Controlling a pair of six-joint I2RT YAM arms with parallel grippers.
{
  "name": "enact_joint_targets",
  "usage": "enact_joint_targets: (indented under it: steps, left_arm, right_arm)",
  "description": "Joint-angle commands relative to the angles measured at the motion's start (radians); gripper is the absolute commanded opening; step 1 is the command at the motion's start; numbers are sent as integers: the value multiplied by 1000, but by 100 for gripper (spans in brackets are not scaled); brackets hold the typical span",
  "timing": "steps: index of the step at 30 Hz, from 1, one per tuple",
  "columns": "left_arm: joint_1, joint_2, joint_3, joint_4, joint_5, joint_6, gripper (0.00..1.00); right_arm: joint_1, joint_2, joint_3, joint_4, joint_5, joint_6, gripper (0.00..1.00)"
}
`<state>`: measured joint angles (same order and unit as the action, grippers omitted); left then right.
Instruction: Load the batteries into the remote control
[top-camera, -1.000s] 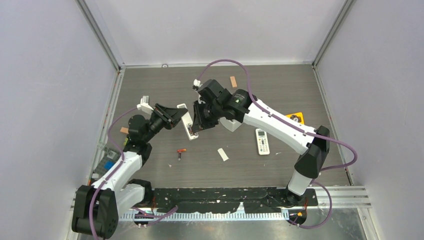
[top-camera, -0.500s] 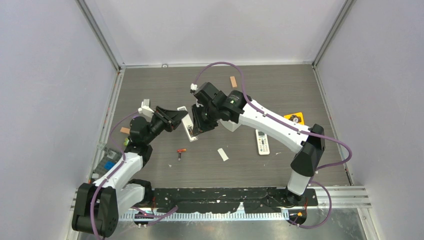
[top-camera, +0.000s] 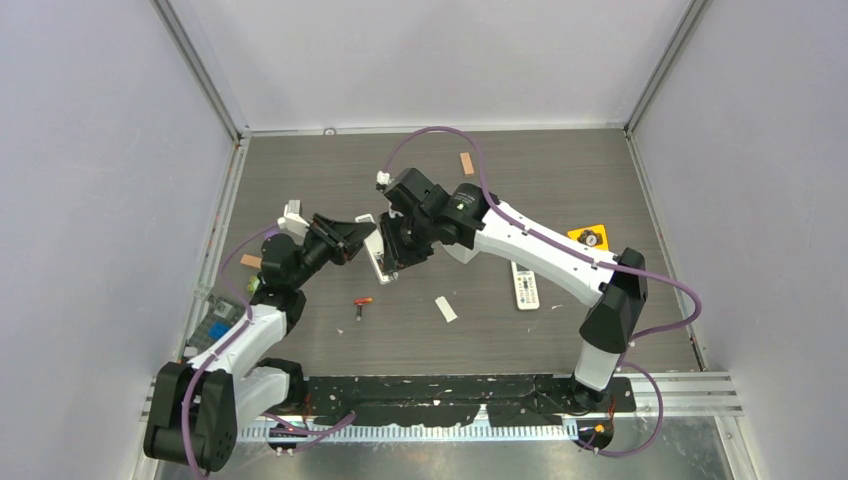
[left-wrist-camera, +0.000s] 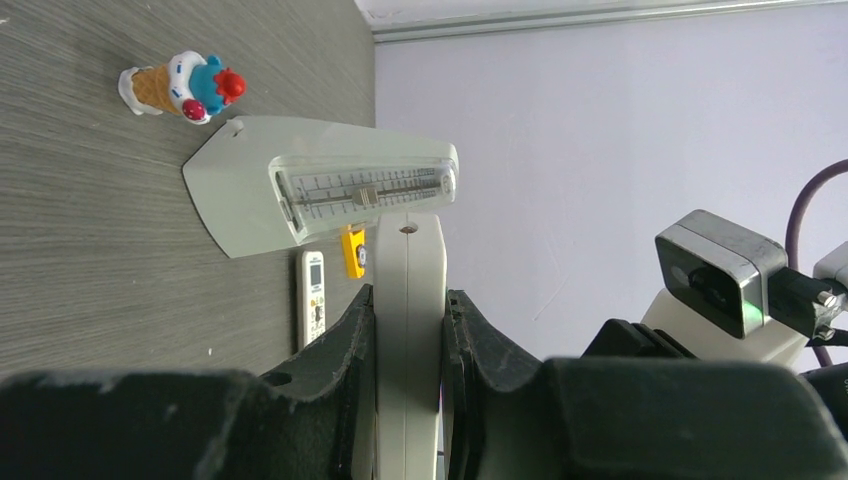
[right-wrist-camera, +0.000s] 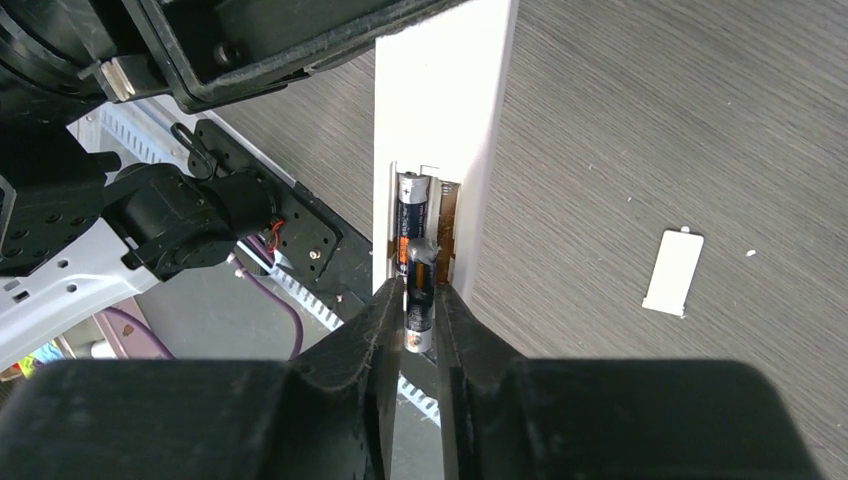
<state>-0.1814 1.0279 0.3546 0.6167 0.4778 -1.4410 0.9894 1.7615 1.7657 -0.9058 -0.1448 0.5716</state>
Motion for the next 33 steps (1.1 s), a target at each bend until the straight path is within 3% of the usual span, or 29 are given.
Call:
enact_joint_targets:
  steps: [1,12,17,25,33]
  left_arm:
    - [-3,3,-7,71,-7,-15,0]
    - [-3,6,-13,70,0,-30,0]
    - [-3,2,-11,68,9,-114,0]
    - [-3,-16,23,-16,69,-238,0]
    - [-3,-64,17,-53,70,-257,0]
  right_arm:
    - [6,9,46,13,27,-10,26]
    - [6,-31,44,26,77,6,40]
    - [5,-154,-68,168,103,20,58]
    - [5,-394,-445,493,93,49,58]
    - [11,-459,-528,573,52,47,55]
